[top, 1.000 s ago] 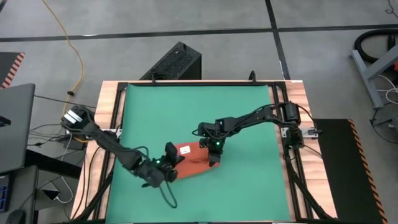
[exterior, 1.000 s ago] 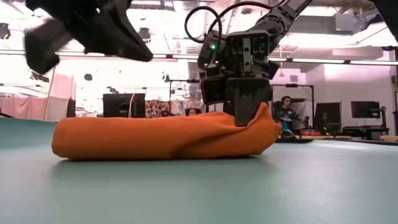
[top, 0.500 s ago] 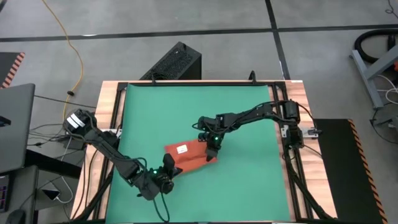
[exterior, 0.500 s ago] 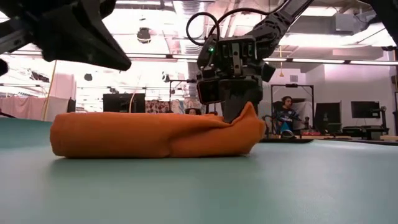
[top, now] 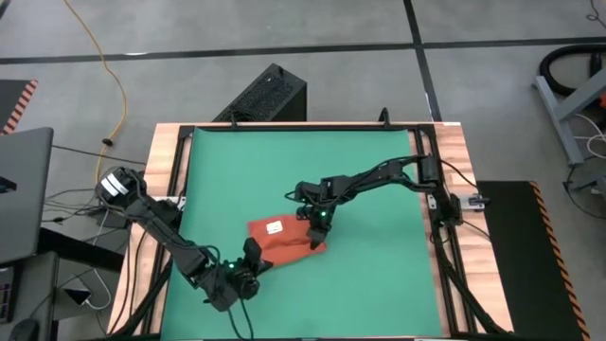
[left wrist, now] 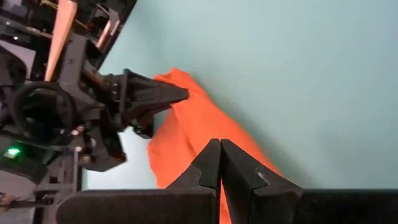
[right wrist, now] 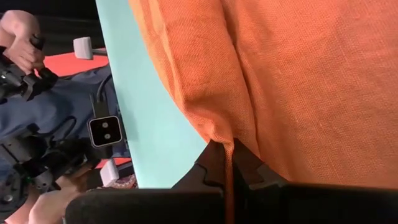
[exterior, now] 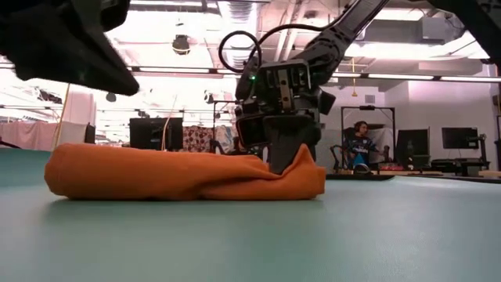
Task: Roll towel into tight, uniform cylinder
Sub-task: Roll the orange table napkin
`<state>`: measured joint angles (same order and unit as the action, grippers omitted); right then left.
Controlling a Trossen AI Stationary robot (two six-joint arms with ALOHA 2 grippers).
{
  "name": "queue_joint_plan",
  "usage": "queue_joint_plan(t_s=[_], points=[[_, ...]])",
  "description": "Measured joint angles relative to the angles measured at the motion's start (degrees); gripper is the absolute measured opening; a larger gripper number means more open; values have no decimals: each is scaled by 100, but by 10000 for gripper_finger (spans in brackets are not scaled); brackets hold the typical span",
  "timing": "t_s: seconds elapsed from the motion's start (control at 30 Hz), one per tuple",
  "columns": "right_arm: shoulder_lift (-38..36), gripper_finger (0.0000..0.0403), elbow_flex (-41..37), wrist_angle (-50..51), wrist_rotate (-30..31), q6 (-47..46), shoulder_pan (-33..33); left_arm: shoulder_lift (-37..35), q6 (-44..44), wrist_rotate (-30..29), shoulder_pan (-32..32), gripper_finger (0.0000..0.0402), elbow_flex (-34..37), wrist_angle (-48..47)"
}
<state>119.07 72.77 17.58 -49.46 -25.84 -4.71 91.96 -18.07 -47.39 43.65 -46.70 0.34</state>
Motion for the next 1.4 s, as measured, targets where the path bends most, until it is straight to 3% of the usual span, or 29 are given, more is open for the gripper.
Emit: queue_joint_plan(t_s=[0.2,0.37,0.47,0.67,0.8,0.9,0.97,1.13,1.4], points=[[9,12,75,11,38,21,-2,136,341,-115,71,0,234,-50],[22,12,81,50,-190,34,-35,796,-401,-447,141,0,152,-56],[24,12,83,214,-296,-11,-77,1092,-744,-981,174,0,-19,-44],[24,12,86,421,-438,-80,-67,1156,-1173,-1486,207,0,-140,-79],[24,12,86,427,-460,-94,-76,1154,-1257,-1355,295,0,-289,-34],[24,12,86,427,-460,-97,-107,1147,-1185,-353,325,0,-374,60],[24,12,83,431,-470,-102,-107,1226,-1126,-27,304,0,-368,-47],[24,12,79,364,-467,-122,-92,1430,-1059,-775,146,0,-356,-195],[24,12,77,317,-428,-137,-63,1390,245,-435,-183,0,-375,-913]])
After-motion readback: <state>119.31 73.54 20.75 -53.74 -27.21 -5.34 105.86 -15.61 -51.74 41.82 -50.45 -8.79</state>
